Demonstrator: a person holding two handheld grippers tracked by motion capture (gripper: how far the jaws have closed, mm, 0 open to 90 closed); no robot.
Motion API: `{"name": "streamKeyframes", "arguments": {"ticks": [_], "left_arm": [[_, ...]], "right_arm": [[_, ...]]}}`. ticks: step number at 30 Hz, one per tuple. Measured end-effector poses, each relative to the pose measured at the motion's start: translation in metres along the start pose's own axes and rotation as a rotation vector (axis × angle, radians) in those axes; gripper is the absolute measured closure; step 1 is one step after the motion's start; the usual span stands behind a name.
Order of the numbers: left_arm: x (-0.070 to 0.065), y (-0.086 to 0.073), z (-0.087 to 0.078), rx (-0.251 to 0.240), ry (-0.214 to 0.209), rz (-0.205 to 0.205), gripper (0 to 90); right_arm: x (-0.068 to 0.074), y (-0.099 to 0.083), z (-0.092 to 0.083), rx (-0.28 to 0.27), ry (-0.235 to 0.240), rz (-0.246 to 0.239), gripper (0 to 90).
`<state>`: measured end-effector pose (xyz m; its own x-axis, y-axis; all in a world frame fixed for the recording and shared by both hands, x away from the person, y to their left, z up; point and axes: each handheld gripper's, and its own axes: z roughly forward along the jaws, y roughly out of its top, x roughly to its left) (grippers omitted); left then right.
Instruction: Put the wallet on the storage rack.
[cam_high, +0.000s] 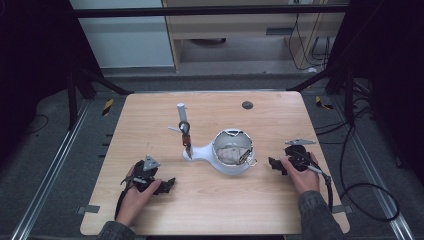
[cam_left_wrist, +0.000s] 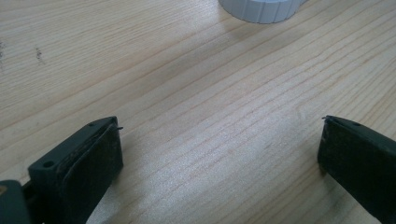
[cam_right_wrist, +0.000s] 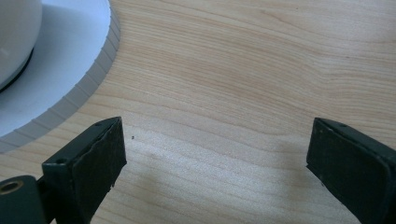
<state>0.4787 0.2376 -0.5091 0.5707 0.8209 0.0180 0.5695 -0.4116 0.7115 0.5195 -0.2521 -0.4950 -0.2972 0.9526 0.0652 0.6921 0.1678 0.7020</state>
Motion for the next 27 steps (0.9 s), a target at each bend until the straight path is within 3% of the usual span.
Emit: {"name": "streamKeyframes", "arguments": {"ticks": [12,16,27], "left_arm": [[0.0,0.0,0.0,0.0,0.0,0.0,0.0],[0.0,0.0,0.0,0.0,0.0,0.001,0.0],[0.0,0.0,0.0,0.001,-0.001,0.002,0.0]], "right_arm": [[0.001,-0.015,0.001,-0.008,-0.037,0.006,5.2],[0.004,-0.022,0.001,-0.028,-0.067,-0.029,4.2],[0.009,-0.033,-0.007,-0.044,-0.085,-0.006,4.1]]}}
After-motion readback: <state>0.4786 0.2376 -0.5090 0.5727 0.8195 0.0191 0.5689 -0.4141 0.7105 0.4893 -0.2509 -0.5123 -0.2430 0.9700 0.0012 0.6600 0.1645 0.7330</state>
